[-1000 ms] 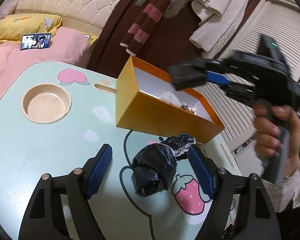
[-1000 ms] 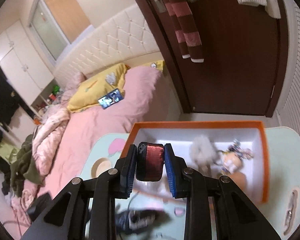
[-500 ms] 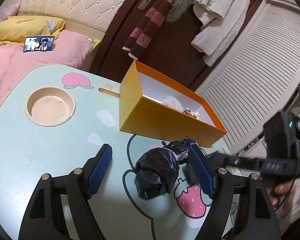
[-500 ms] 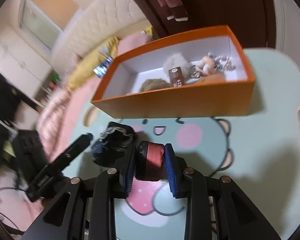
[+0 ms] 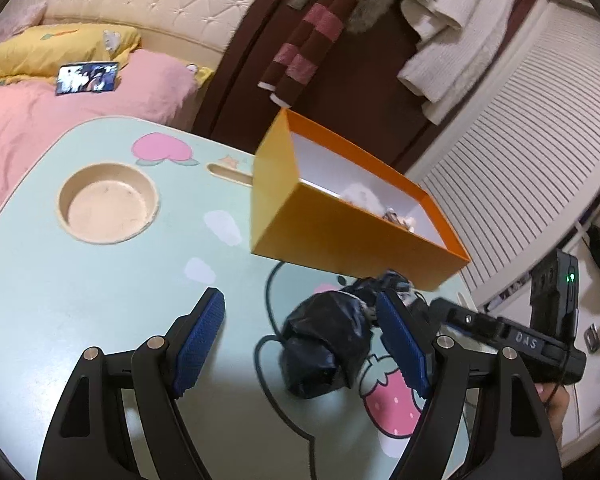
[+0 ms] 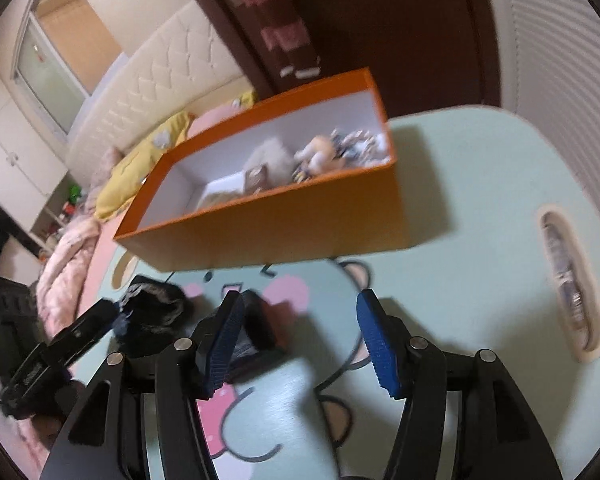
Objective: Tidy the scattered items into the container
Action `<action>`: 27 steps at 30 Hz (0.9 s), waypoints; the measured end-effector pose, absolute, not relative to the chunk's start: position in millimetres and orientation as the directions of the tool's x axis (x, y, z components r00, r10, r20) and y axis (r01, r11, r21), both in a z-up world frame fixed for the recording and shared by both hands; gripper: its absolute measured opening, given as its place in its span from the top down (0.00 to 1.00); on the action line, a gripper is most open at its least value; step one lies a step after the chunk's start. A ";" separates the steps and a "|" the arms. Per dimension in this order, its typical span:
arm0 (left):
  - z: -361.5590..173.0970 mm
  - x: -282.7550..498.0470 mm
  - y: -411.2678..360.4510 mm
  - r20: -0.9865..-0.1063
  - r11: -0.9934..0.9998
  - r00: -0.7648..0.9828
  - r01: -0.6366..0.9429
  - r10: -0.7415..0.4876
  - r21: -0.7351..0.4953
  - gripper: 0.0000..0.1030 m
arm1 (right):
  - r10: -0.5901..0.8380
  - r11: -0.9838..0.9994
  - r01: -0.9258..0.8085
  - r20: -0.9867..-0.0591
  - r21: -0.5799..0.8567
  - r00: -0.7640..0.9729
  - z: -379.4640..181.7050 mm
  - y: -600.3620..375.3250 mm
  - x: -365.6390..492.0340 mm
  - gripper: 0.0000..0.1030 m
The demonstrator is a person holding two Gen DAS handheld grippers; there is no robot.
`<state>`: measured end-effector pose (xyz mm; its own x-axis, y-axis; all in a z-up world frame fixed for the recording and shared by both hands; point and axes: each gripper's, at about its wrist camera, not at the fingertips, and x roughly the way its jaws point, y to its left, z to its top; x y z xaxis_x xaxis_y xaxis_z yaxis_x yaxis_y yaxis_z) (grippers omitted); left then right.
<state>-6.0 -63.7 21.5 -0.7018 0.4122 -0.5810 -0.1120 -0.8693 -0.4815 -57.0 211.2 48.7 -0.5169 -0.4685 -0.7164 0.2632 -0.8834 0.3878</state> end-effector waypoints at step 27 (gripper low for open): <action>39.2 -185.3 52.6 -0.962 -0.907 -0.205 -0.412 0.182 -0.084 0.69 | -0.565 -0.825 0.330 -0.675 0.458 -0.475 48.9 226.7 -48.3 0.62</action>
